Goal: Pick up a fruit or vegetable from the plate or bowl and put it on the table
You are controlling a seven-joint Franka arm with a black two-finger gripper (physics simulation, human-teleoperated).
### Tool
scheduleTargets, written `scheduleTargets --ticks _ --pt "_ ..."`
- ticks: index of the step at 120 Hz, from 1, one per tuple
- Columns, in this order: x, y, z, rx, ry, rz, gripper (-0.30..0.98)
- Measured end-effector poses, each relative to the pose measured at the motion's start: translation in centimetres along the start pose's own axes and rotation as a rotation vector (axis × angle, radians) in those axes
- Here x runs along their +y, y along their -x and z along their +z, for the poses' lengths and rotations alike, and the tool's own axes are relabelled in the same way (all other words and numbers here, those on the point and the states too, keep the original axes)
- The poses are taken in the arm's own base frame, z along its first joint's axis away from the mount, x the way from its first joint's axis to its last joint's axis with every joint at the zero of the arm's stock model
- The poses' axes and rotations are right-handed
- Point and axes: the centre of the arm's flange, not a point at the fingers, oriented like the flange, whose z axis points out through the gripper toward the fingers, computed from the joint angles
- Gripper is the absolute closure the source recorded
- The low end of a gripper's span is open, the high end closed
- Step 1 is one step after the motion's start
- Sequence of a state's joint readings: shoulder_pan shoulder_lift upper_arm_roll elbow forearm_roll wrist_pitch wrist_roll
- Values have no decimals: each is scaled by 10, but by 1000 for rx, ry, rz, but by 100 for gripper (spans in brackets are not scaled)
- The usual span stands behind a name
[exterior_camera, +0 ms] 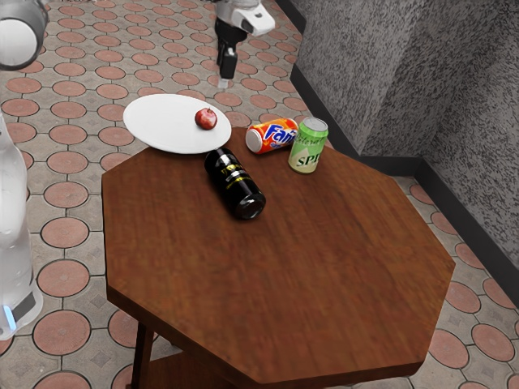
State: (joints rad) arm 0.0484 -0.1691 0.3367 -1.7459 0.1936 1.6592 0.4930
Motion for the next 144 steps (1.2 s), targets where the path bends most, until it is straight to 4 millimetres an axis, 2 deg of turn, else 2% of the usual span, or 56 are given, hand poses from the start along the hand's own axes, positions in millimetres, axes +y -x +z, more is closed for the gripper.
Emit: scheduleTargets --ticks 16,28,54,73,87,115,128,144 --pt "-11 -8 12 2 -31 61 0" --pt "-25 -12 28 -6 -40 87 0" --pt "-36 -26 67 -26 -23 158 0" --pt "-40 -16 90 -42 12 191 0" --pt "-54 -3 94 -47 20 186 0" --pt "-77 23 116 -77 48 171 0" --pt "-83 25 120 -72 43 174 0" --pt "-85 15 133 -52 49 182 0"
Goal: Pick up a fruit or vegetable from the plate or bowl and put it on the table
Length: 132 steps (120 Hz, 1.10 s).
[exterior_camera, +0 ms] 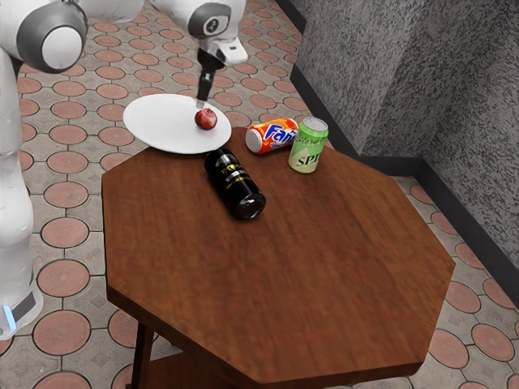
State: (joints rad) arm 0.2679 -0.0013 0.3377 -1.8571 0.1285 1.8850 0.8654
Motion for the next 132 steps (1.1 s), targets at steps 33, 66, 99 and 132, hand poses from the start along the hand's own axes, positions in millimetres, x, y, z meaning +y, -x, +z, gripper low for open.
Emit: scheduleTargets --ticks 33,66,99,132 --pt "-2 -21 22 10 5 29 0" --pt "-13 -15 36 6 11 18 0" --pt "-17 -26 47 -2 16 29 0" --pt "-20 -33 64 -20 34 35 0"
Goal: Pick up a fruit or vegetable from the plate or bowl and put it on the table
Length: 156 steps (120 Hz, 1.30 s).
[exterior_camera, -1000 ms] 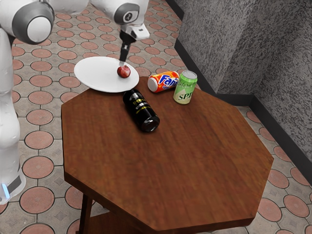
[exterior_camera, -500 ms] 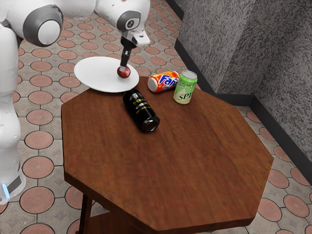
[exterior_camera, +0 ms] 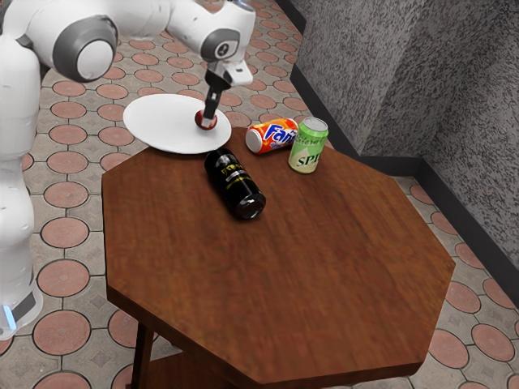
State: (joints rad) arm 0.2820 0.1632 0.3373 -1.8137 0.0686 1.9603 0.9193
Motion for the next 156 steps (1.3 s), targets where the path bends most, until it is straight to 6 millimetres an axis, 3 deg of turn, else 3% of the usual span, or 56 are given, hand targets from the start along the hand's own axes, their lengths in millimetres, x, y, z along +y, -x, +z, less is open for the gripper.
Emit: scheduleTargets --ticks 20,58,62,80,96,104,117,138,156 --pt "-2 -3 6 -1 11 -2 5" --pt "-8 -1 12 5 24 -25 39" --pt "-8 -1 11 8 23 -28 38" --pt "-9 -2 -5 21 18 -45 35" --pt "0 3 -33 30 27 -68 35" --pt "15 4 -60 43 16 -62 35" --pt "57 -19 -97 49 -2 -5 34" --pt "111 -61 -126 44 -7 64 35" --pt "146 -84 -144 39 -7 93 35"
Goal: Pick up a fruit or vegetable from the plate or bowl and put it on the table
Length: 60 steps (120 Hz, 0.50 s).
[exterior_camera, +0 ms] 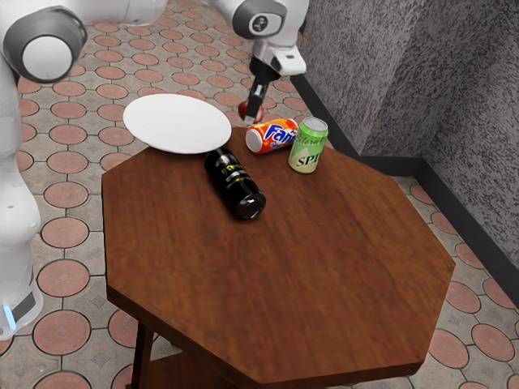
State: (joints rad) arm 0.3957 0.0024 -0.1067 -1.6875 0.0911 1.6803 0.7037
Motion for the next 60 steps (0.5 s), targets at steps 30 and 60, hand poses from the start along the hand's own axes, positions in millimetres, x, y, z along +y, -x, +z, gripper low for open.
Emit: scheduleTargets --ticks 30,60 --pt "35 -32 -29 29 -16 20 35" --pt "88 -78 -31 49 -6 91 34"
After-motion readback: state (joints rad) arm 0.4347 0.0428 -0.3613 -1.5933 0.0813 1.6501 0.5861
